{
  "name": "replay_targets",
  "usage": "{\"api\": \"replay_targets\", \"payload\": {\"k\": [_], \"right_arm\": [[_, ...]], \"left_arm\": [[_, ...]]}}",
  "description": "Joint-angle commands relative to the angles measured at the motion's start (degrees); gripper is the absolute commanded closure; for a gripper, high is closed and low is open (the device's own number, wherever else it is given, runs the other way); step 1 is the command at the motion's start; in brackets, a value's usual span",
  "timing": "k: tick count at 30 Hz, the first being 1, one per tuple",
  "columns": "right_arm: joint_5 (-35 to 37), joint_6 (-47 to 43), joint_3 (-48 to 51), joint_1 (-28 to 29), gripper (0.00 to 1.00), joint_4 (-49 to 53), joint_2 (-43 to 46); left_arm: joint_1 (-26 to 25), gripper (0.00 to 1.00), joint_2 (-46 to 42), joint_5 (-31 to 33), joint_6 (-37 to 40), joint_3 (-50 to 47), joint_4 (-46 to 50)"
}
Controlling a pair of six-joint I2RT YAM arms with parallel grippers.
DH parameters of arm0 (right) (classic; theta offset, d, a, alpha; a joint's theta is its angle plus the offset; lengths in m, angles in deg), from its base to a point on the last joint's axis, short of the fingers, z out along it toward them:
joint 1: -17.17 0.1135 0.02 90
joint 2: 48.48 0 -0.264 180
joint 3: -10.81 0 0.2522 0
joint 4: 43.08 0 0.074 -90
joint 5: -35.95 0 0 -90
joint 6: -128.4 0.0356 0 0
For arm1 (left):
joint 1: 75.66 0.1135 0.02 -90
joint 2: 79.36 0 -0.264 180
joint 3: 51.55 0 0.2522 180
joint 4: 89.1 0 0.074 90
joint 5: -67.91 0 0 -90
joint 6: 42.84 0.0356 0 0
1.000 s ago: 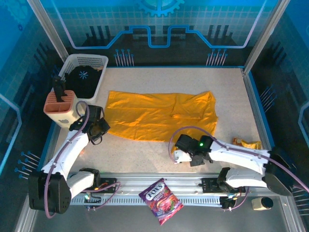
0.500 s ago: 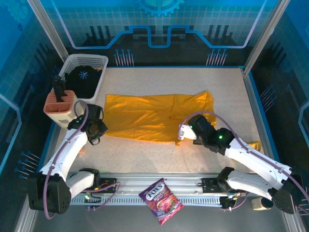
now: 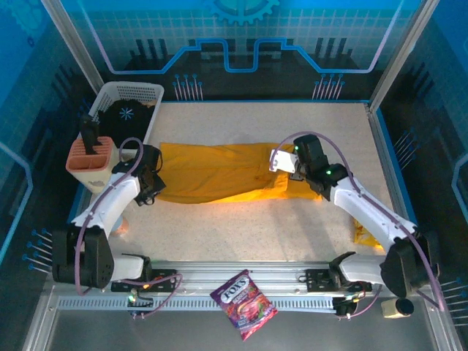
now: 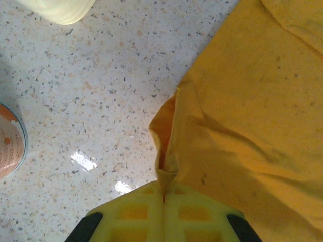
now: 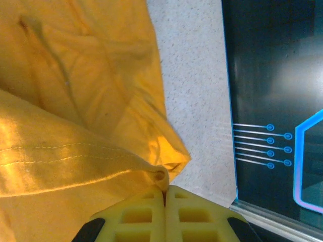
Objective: Fold and stack the t-shirts
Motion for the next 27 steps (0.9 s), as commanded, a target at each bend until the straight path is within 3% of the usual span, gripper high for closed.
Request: {"api": "replay_targets", "payload": {"k": [1,8,12,27], "right_arm": [[-5.38,-3.42,-3.99,-2.76,1.0,-3.72,-3.9],[-7.88,-4.48,-9.28,-5.76,1.0,-5.51,-13.48],[-5.57,-3.37,-11.91,-6.69,1.0,-6.59,-18.46],[0.54,9.31,-16.23,-8.36,1.0,-11.38,-31.27]], "left_arm": [[0.47,1.0,3.66,1.47,1.58,2.7,-1.91],[0.52,1.0,13.93,2.51,3.47,9.08,-3.3],[0.47,1.0,19.4,3.74,3.97,12.71,-3.55],[0.59,1.0,30.53,8.09,3.32,17.32,-3.13]]}}
